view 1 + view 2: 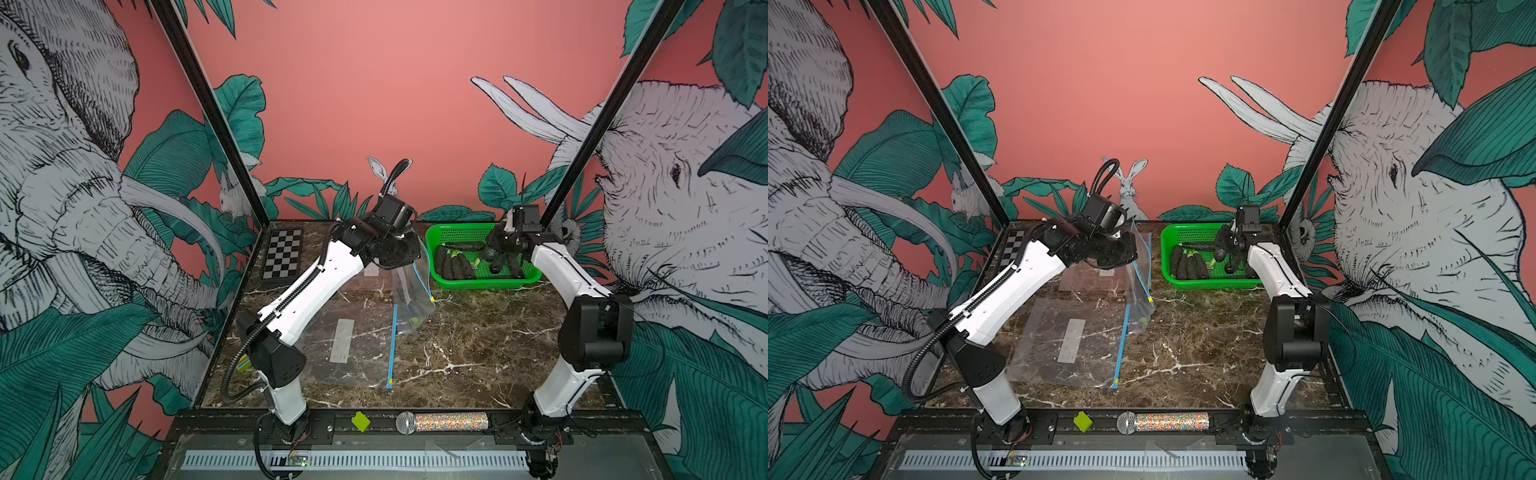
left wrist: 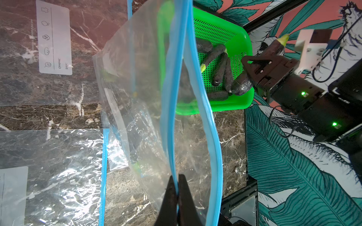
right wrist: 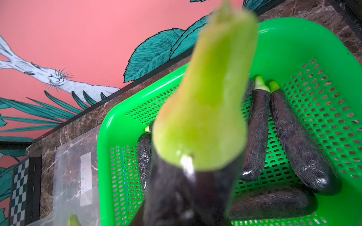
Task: Place the eggplant in a zip-top bag and seal the zipper
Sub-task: Pick up the eggplant from the basket, then place the eggplant in the zipper food storage bag.
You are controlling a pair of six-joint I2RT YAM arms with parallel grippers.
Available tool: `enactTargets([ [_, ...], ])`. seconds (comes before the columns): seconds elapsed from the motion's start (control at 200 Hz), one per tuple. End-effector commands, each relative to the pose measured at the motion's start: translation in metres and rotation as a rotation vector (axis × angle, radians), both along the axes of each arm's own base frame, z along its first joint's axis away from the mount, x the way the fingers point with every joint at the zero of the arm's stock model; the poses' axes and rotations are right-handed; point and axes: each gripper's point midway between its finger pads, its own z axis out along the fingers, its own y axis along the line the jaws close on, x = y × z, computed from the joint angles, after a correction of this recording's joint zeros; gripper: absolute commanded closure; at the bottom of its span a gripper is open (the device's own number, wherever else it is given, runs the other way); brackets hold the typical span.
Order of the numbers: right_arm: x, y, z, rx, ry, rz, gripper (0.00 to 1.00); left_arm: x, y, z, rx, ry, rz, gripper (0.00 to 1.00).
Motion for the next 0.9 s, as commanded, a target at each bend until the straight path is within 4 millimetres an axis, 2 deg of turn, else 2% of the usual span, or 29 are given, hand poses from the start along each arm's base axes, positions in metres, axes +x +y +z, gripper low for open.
enactTargets([
  [0.0,-0.006,0.013,0.019,0.009,-0.074,0.091,0.71,-0.006,0.010,0.019,-0.023,-0.044,0.000,1.00],
  [0.115,-0.023,0.027,0.046,0.022,-0.151,0.163,0.72,-0.005,0.006,0.016,-0.025,-0.032,-0.008,1.00],
  [0.125,-0.027,0.029,0.057,0.023,-0.178,0.170,0.72,-0.005,0.006,0.015,-0.026,-0.031,-0.009,1.00],
  [0.205,-0.044,0.045,0.091,0.050,-0.274,0.216,0.73,-0.004,0.004,0.015,-0.031,-0.027,-0.009,1.00],
  [0.355,-0.072,0.091,0.155,0.136,-0.441,0.323,0.73,-0.001,0.002,0.016,-0.031,-0.035,-0.007,1.00],
  [0.48,-0.085,0.136,0.191,0.262,-0.542,0.401,0.73,0.002,0.000,0.018,-0.033,-0.038,-0.009,1.00],
  [0.67,-0.093,0.188,0.215,0.323,-0.609,0.474,0.73,0.002,-0.003,0.018,-0.040,-0.031,-0.011,1.00],
  [0.785,-0.092,0.208,0.211,0.311,-0.600,0.499,0.73,0.003,-0.002,0.020,-0.044,-0.037,-0.005,1.00],
  [0.895,-0.100,0.225,0.209,0.290,-0.608,0.524,0.73,0.003,0.000,0.021,-0.038,-0.040,0.002,1.00],
])
